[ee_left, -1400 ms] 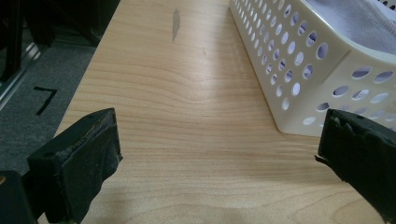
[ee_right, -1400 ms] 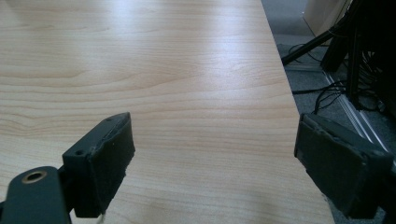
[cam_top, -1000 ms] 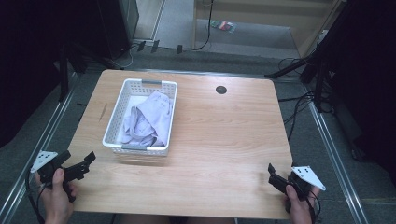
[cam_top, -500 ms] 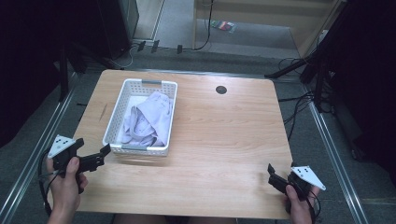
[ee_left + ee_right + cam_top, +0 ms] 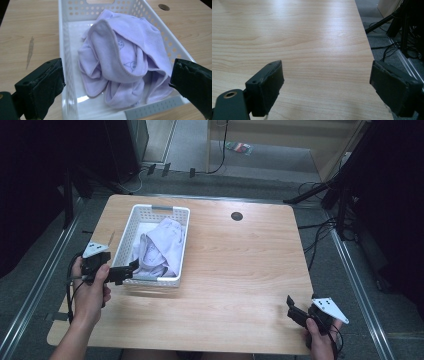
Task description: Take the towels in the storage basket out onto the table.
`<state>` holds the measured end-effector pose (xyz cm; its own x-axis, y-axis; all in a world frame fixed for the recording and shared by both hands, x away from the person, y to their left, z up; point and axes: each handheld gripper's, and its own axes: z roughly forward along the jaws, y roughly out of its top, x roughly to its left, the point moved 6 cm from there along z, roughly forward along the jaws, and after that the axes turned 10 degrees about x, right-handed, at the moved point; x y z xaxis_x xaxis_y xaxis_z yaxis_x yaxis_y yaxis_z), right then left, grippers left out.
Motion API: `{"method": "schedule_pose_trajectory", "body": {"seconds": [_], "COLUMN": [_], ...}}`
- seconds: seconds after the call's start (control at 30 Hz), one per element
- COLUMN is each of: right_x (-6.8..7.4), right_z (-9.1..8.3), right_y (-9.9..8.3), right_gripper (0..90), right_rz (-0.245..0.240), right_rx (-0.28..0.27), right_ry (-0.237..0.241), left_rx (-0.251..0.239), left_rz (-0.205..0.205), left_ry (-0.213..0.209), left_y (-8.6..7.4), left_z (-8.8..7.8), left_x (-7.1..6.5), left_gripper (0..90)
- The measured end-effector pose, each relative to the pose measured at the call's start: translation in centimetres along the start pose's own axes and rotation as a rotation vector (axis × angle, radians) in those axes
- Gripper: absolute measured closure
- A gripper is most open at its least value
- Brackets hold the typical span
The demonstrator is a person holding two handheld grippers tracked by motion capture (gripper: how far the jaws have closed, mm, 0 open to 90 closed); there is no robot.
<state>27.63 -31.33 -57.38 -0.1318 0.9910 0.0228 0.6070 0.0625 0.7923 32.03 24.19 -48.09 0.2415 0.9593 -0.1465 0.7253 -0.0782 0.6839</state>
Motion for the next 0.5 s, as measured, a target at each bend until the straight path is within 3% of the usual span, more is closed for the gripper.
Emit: {"method": "schedule_pose_trajectory", "body": {"seconds": [0.3,0.43,0.5], "right_x": [0.0,0.0,0.0], "right_z": [0.0,0.0,0.0], "right_y": [0.0,0.0,0.0], "right_gripper": [12.4,12.4,12.4], "right_rz": [0.002,0.001,0.0], "right_rx": [0.0,0.001,0.002], "right_ry": [-0.001,0.0,-0.001], "left_rx": [0.136,0.231,0.251], "left_rz": [0.039,0.054,0.052], "left_ry": [-0.008,-0.031,-0.012], "left_y": [3.6,4.6,5.0], "left_z": [2.4,3.8,4.6], "left_x": [-1.1,-1.6,-1.8], "left_gripper": [0.0,0.0,0.0]}}
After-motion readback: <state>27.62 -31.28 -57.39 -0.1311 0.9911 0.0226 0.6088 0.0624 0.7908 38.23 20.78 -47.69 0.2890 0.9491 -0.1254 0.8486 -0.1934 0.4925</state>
